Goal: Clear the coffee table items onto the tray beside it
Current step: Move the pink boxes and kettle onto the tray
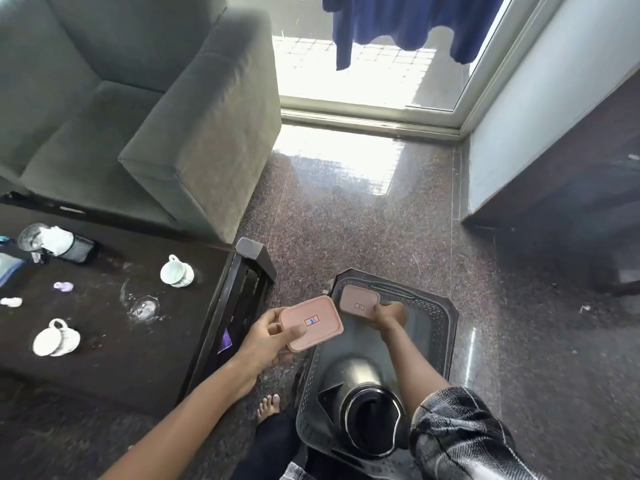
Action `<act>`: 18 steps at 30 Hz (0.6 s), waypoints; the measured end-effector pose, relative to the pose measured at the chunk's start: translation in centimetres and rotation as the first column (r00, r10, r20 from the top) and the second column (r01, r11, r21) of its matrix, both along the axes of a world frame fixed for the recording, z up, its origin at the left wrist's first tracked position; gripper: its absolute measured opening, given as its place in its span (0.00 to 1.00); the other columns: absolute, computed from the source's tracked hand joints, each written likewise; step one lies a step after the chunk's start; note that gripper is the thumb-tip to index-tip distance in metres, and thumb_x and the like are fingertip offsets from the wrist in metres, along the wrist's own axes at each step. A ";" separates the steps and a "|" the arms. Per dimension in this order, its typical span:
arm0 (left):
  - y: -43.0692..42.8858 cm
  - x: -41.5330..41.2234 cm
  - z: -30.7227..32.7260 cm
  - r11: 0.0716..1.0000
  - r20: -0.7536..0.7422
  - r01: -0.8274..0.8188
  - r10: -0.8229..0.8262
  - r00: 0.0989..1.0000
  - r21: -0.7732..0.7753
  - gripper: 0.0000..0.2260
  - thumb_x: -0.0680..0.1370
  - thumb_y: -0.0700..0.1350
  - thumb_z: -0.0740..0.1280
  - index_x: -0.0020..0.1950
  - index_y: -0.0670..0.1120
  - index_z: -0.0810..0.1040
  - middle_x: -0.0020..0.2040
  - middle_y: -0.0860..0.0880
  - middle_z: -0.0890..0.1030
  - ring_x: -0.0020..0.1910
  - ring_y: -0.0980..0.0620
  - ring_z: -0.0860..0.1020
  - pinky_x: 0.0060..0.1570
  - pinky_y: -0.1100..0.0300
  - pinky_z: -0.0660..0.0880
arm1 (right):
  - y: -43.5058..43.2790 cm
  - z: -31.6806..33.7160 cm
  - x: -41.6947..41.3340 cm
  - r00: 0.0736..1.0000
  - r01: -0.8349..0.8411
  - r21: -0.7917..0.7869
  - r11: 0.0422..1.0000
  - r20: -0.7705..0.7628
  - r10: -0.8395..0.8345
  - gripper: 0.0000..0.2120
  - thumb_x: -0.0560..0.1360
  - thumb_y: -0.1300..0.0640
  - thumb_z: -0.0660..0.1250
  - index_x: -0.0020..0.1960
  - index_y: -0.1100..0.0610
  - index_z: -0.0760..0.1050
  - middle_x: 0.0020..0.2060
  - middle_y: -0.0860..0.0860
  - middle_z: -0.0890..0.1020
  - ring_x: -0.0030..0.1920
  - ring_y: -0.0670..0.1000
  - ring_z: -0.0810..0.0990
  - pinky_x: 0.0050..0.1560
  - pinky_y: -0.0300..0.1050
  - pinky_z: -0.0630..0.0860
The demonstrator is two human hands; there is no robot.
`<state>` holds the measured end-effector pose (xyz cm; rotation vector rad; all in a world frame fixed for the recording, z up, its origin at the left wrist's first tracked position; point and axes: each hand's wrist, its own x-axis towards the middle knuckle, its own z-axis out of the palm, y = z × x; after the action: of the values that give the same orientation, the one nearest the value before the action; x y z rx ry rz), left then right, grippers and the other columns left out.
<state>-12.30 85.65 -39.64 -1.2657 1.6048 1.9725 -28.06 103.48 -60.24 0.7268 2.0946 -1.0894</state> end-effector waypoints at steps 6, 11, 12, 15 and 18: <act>0.1 0.1 -0.5 1.000 0.012 0.019 -0.019 1.000 -0.009 0.17 0.74 0.42 0.70 0.61 0.49 0.72 0.53 0.46 0.81 0.42 0.53 0.79 0.40 0.61 0.75 | 1.0 0.6 -0.5 0.999 0.038 -0.023 0.999 0.032 -0.038 0.03 0.64 0.58 0.66 0.32 0.57 0.74 0.36 0.59 0.81 0.31 0.56 0.79 0.33 0.51 0.79; 0.7 -0.7 -1.0 0.997 0.034 0.075 -0.074 0.997 -0.015 0.18 0.74 0.43 0.70 0.62 0.49 0.71 0.54 0.45 0.80 0.42 0.54 0.78 0.38 0.62 0.75 | -0.2 12.5 2.1 0.998 0.031 -0.367 0.930 0.058 -0.010 0.08 0.74 0.62 0.65 0.36 0.62 0.76 0.28 0.55 0.76 0.27 0.51 0.74 0.28 0.39 0.72; 0.9 -1.0 -1.0 0.996 0.040 0.090 -0.090 0.995 -0.020 0.18 0.74 0.44 0.70 0.62 0.49 0.71 0.53 0.46 0.80 0.42 0.54 0.77 0.38 0.63 0.75 | -0.2 14.6 2.8 0.992 -0.016 -0.477 0.879 0.103 0.074 0.09 0.75 0.59 0.65 0.40 0.64 0.78 0.29 0.55 0.78 0.28 0.51 0.76 0.30 0.40 0.74; 1.6 -1.7 -1.4 0.991 0.067 0.128 -0.125 0.990 -0.047 0.19 0.75 0.43 0.69 0.64 0.49 0.70 0.51 0.48 0.78 0.43 0.54 0.77 0.36 0.64 0.73 | 0.4 17.9 4.7 0.969 -0.139 -0.585 0.799 0.087 0.233 0.11 0.72 0.57 0.70 0.48 0.65 0.80 0.36 0.56 0.83 0.33 0.52 0.80 0.36 0.44 0.79; 2.1 -2.4 -1.4 0.982 0.064 0.181 -0.178 0.982 -0.044 0.23 0.75 0.44 0.69 0.69 0.50 0.67 0.54 0.47 0.79 0.46 0.53 0.78 0.40 0.62 0.74 | 0.8 17.6 5.4 0.988 -0.085 -0.520 0.850 0.064 0.139 0.06 0.69 0.68 0.71 0.46 0.66 0.80 0.36 0.59 0.82 0.27 0.49 0.79 0.30 0.39 0.79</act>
<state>-14.66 87.71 -41.06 -1.1418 1.6847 1.7805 -22.62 104.30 -42.66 0.3763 1.6212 -1.4341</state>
